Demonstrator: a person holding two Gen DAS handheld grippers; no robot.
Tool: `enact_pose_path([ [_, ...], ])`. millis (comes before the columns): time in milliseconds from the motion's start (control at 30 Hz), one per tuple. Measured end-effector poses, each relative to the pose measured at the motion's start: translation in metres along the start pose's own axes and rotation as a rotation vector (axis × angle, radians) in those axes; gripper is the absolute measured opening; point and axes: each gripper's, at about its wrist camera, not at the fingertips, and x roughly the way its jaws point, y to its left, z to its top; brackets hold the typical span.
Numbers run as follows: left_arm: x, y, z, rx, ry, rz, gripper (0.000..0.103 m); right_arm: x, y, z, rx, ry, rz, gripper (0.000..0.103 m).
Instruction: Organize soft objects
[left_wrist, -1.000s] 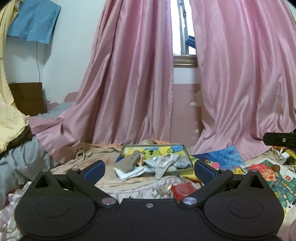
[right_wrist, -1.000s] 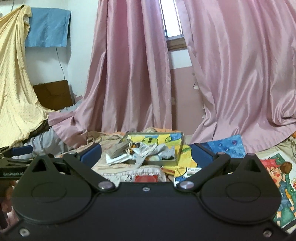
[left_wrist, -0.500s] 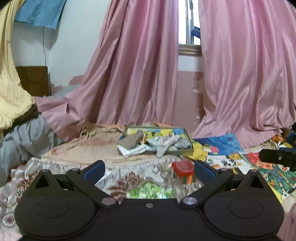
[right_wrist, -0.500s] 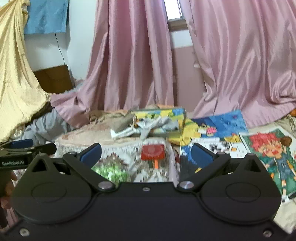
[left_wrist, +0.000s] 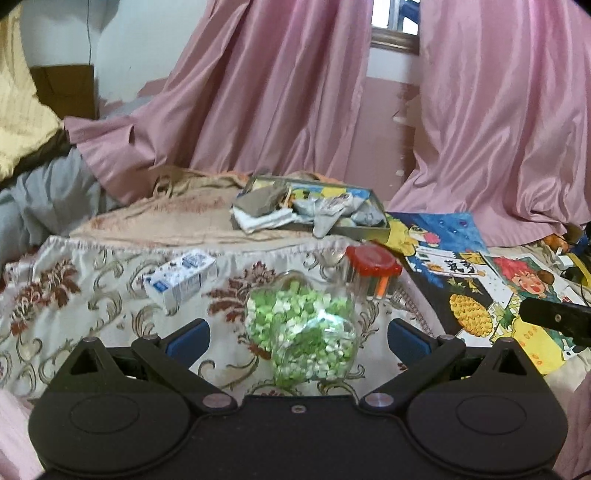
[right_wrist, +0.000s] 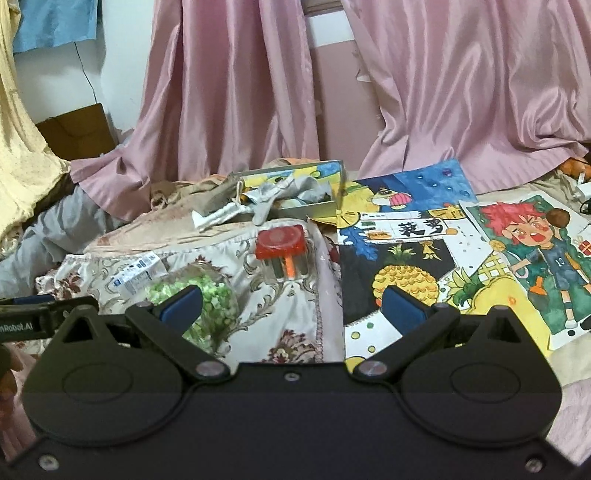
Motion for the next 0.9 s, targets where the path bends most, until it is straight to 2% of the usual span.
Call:
enact_pose_path([
  [267,0.007,-0.002,-0.01,0.01,0.029,-0.001,0.102,0.006,0.004,-0.012,-0.017,0.006,-0.028,0.103],
  [500,0.013,-0.003,-0.016,0.012,0.048,0.023,0.102,0.021,0.014,-0.021,-0.039,0.05,0.05,0.103],
  [900,0.016,0.0,-0.019,-0.004,0.062,0.023,0.102,0.038,0.017,-0.027,-0.019,0.091,0.052,0.103],
])
